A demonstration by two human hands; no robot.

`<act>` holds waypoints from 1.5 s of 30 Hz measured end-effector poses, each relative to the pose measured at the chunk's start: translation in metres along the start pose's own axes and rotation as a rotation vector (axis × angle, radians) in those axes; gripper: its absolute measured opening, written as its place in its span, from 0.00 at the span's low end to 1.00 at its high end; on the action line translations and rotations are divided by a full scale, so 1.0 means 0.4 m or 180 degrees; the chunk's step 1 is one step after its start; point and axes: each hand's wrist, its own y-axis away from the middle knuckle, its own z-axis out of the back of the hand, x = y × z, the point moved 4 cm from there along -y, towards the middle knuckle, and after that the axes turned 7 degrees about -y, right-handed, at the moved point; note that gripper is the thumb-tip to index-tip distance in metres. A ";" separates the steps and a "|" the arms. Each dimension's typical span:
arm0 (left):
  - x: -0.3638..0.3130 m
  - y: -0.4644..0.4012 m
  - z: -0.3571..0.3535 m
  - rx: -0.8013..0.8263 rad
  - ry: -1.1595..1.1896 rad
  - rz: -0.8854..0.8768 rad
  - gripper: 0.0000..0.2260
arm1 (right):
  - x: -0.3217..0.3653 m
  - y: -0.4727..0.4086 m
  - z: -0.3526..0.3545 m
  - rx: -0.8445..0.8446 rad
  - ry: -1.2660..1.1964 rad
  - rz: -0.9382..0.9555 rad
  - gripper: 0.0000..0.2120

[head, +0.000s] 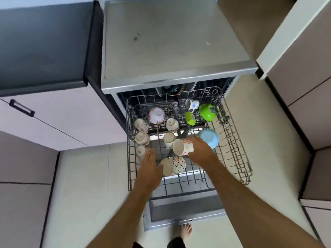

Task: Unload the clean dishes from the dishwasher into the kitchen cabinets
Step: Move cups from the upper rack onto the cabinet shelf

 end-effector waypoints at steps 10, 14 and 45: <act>0.052 -0.072 -0.208 0.0293 0.0156 0.0525 0.43 | -0.101 -0.158 -0.096 0.0482 0.0577 0.0298 0.39; 0.045 -0.085 -0.253 0.0276 0.0070 0.0451 0.47 | -0.122 -0.195 -0.137 0.0641 0.0969 0.0563 0.43; -0.024 0.033 -0.063 -0.0733 0.1306 0.0383 0.47 | -0.101 -0.063 -0.013 -0.0462 -0.1177 0.0509 0.50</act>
